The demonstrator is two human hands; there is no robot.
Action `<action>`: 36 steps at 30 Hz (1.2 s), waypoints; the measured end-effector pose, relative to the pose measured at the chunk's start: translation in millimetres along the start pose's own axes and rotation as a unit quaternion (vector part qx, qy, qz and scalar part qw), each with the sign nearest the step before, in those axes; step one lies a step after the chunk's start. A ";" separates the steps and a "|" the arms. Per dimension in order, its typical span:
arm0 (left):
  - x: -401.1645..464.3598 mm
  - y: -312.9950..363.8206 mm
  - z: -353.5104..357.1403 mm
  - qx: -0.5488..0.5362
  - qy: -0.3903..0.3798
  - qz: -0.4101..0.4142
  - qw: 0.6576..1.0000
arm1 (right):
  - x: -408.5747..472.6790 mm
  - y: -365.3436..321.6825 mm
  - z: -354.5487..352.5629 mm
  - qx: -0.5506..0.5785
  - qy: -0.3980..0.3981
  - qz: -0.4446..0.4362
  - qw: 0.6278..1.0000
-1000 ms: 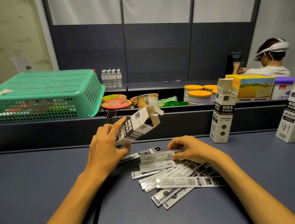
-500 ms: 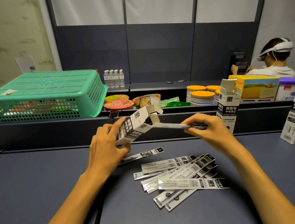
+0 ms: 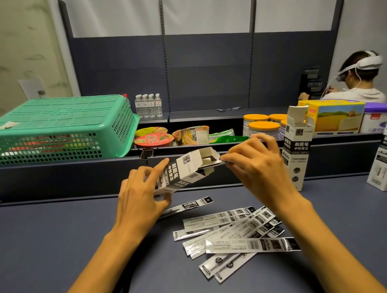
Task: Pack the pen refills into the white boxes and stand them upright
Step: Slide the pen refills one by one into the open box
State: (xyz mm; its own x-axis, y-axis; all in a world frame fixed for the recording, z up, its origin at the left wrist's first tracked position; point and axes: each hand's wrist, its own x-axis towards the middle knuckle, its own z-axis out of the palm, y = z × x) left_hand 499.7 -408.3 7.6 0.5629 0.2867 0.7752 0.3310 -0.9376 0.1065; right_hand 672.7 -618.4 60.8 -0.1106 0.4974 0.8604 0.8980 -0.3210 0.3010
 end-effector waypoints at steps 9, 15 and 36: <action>-0.1 0.6 -1.4 -0.009 0.003 -0.001 1.000 | -2.3 -1.7 6.2 0.048 0.000 0.013 0.999; -0.8 3.2 -0.8 -0.010 -0.004 0.008 1.000 | -4.6 -14.5 14.5 0.095 -0.027 -0.015 0.995; -0.5 2.3 -0.3 -0.018 -0.011 0.011 1.000 | -8.1 -14.7 10.2 0.250 -0.061 0.054 0.965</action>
State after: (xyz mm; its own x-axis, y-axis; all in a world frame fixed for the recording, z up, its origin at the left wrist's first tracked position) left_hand 500.0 -410.7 7.7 0.5867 0.2695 0.7636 0.2901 -0.9503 0.1125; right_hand 664.7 -609.5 45.3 0.0179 0.5838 0.8117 0.9980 0.0382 -0.0494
